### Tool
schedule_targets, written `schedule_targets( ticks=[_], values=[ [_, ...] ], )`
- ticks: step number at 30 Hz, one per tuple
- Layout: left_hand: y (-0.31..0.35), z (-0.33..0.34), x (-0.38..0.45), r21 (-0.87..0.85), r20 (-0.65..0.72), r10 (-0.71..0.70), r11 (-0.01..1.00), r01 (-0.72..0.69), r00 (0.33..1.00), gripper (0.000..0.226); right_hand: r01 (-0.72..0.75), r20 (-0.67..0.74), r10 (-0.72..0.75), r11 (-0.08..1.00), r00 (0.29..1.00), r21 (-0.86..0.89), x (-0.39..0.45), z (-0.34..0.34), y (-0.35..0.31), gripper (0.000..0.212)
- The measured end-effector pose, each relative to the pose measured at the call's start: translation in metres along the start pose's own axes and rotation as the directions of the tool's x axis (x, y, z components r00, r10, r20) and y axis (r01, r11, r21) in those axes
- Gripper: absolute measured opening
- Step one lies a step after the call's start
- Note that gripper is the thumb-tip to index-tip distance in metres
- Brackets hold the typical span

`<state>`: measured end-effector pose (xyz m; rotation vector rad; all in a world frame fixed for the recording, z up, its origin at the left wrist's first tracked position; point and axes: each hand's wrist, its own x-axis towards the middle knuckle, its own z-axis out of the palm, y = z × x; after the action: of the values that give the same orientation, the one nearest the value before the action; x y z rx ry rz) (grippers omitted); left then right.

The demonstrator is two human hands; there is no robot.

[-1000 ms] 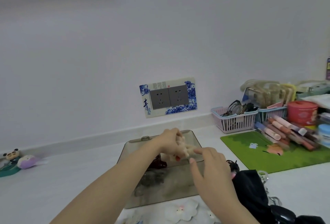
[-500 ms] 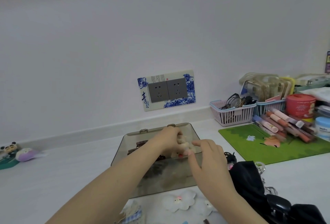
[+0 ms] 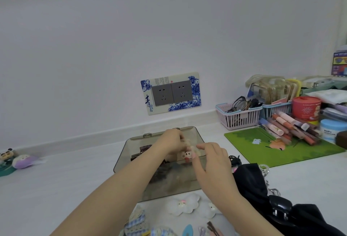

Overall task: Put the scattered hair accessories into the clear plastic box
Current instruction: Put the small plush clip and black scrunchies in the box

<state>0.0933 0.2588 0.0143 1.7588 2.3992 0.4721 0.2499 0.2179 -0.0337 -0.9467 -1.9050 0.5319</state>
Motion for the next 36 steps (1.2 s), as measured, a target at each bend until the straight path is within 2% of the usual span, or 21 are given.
schedule_targets(
  ticks=[4,9,24,30,36],
  values=[
    [0.001,0.001,0.002,-0.048,-0.015,-0.043,0.998,0.042,0.999,0.05,-0.004,0.004,0.004,1.0,1.0,-0.003,0.0,0.0,0.0,0.025],
    [-0.005,0.0,-0.001,-0.117,-0.007,-0.013,0.993,0.012,1.0,0.059,-0.012,0.013,0.012,1.0,1.0,-0.002,0.001,0.0,0.0,0.025],
    [-0.008,-0.002,0.006,-0.223,0.011,-0.031,0.974,0.033,0.999,0.031,-0.015,0.015,0.015,1.0,1.0,-0.002,0.001,0.001,0.002,0.027],
    [-0.01,0.0,0.003,-0.22,-0.003,-0.002,0.975,0.001,1.0,0.047,-0.009,0.009,0.009,1.0,1.0,0.005,0.0,0.001,0.001,0.027],
    [-0.008,-0.007,-0.001,-0.26,0.025,0.077,0.963,-0.067,0.997,0.036,-0.015,0.019,0.015,1.0,1.0,0.005,0.001,0.002,0.001,0.025]
  ],
)
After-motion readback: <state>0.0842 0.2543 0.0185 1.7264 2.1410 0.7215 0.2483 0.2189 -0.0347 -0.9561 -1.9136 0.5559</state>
